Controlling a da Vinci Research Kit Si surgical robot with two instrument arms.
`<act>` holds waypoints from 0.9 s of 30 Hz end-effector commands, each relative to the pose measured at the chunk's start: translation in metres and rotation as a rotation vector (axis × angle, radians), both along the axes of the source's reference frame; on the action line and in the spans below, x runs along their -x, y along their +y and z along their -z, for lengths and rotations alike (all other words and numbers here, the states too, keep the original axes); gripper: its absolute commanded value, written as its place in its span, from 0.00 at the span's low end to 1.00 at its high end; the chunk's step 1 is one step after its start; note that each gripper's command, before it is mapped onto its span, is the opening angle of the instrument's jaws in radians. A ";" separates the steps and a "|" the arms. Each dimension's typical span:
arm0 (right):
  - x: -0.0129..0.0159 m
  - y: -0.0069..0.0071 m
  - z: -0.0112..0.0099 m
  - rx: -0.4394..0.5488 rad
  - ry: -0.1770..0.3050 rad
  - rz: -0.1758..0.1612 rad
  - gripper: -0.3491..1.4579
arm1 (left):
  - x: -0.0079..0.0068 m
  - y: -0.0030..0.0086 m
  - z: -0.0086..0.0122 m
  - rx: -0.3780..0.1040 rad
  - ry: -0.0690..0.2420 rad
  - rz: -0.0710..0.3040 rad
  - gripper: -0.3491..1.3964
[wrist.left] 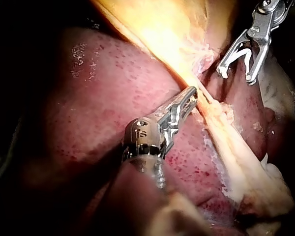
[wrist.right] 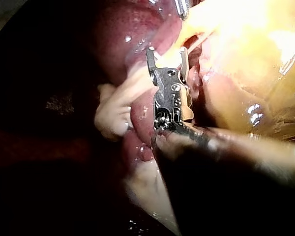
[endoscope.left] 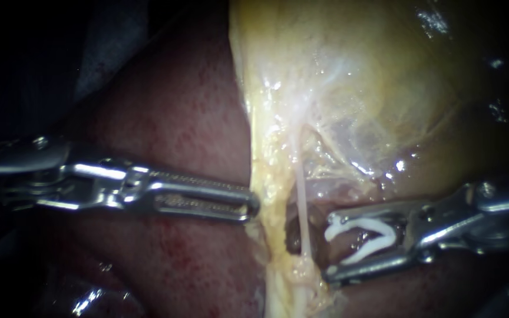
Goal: Clipping first clip left tube
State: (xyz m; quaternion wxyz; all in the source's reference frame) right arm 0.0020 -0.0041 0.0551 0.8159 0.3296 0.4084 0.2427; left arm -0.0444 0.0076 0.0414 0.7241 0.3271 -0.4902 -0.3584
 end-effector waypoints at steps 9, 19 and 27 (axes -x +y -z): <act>-0.0025 -0.0022 -0.0018 0.015 -0.007 -0.006 0.50 | -0.0028 -0.0001 0.0014 0.003 0.000 0.007 0.00; -0.0041 -0.0041 -0.0041 0.031 -0.010 -0.005 0.50 | -0.0027 -0.0007 0.0022 0.003 0.001 0.008 0.00; -0.0051 -0.0045 -0.0060 0.036 -0.012 -0.002 0.50 | -0.0026 -0.0010 0.0027 0.003 0.002 0.010 0.00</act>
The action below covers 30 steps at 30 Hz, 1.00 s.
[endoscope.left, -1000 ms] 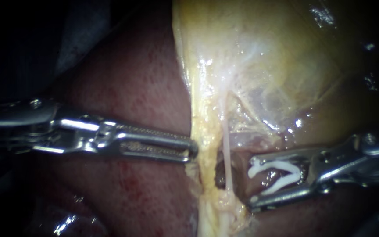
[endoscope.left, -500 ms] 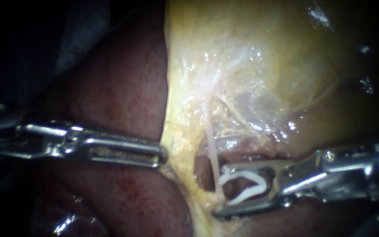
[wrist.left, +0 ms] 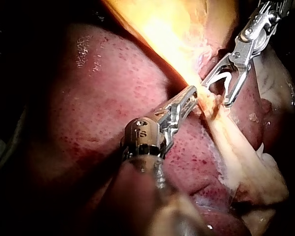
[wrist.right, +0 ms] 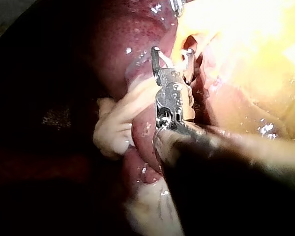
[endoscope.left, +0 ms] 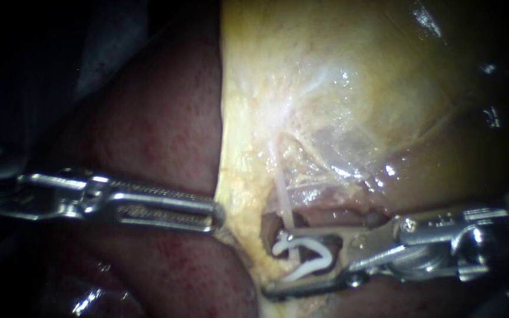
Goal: Clipping first clip left tube
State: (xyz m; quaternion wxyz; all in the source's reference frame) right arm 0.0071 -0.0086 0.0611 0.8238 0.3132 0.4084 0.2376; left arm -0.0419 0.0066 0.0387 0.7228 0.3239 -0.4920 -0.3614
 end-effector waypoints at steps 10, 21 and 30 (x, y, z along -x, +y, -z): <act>-0.0019 -0.0004 -0.0010 -0.017 0.004 0.028 0.50 | 0.0002 -0.0001 0.0002 0.001 0.002 0.001 0.00; -0.0041 -0.0008 -0.0005 -0.028 0.006 0.041 0.48 | 0.0003 0.0000 0.0001 0.001 0.002 0.001 0.00; -0.0044 -0.0011 -0.0009 -0.027 0.006 0.045 0.44 | 0.0004 0.0000 0.0001 0.001 0.002 0.002 0.00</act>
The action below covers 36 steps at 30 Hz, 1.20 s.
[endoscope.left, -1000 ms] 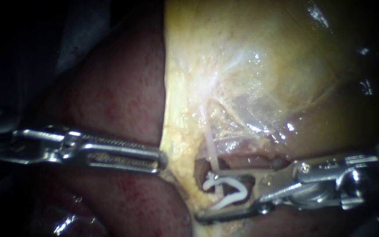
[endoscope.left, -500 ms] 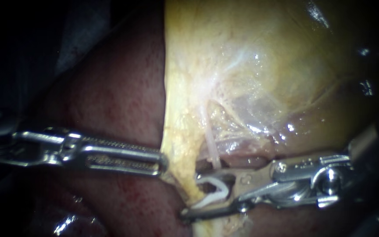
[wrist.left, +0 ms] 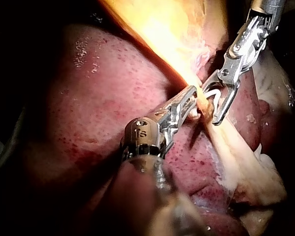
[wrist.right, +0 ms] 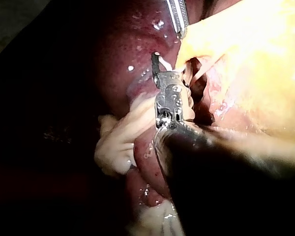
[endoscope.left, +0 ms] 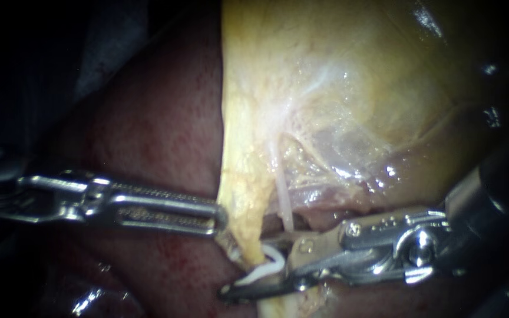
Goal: Clipping first clip left tube
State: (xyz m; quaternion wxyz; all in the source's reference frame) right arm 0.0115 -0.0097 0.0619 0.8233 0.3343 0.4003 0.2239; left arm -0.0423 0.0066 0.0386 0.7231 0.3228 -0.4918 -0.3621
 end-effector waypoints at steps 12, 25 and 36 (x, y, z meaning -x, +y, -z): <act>0.0004 -0.0004 -0.0004 0.005 0.002 0.005 0.32 | 0.0001 0.0000 -0.0001 0.000 0.001 0.001 0.00; 0.0006 -0.0001 -0.0007 -0.003 0.005 0.015 0.07 | 0.0002 0.0001 -0.0001 0.000 0.001 0.001 0.00; 0.0006 -0.0001 -0.0007 -0.003 0.006 0.016 0.08 | 0.0003 0.0001 -0.0001 0.000 0.001 0.002 0.00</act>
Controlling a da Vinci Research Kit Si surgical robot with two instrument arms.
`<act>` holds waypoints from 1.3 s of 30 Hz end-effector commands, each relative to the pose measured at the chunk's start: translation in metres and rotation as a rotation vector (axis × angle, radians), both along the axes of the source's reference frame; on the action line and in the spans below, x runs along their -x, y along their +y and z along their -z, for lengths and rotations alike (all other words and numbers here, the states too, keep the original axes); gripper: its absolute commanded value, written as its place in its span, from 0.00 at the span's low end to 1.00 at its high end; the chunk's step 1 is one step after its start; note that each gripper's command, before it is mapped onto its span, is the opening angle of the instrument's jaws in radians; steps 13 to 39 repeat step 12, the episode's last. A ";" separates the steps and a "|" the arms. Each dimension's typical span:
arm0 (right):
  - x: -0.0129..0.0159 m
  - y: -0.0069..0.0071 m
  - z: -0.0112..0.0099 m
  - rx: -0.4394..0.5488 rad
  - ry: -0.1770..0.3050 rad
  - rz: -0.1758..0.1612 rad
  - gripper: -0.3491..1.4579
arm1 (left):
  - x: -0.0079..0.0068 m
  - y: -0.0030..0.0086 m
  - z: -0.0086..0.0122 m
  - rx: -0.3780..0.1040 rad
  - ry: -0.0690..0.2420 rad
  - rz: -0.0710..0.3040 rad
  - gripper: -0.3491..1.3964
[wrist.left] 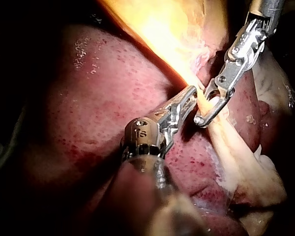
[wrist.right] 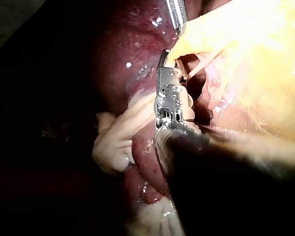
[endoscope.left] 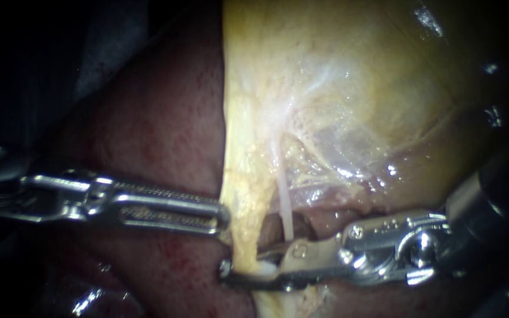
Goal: Clipping first clip left tube
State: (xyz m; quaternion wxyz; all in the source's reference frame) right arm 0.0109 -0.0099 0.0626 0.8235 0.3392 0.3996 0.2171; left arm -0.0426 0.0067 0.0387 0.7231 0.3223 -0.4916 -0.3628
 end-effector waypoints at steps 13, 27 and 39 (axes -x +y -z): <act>0.0001 0.0000 0.0000 0.000 0.001 0.001 0.10 | 0.0002 0.0001 -0.0001 0.001 0.002 0.003 0.00; 0.0001 0.0000 0.0000 0.000 0.001 0.001 0.10 | 0.0002 0.0001 -0.0001 0.001 0.002 0.003 0.00; 0.0001 0.0000 0.0000 0.000 0.001 0.001 0.10 | 0.0002 0.0001 -0.0001 0.001 0.002 0.003 0.00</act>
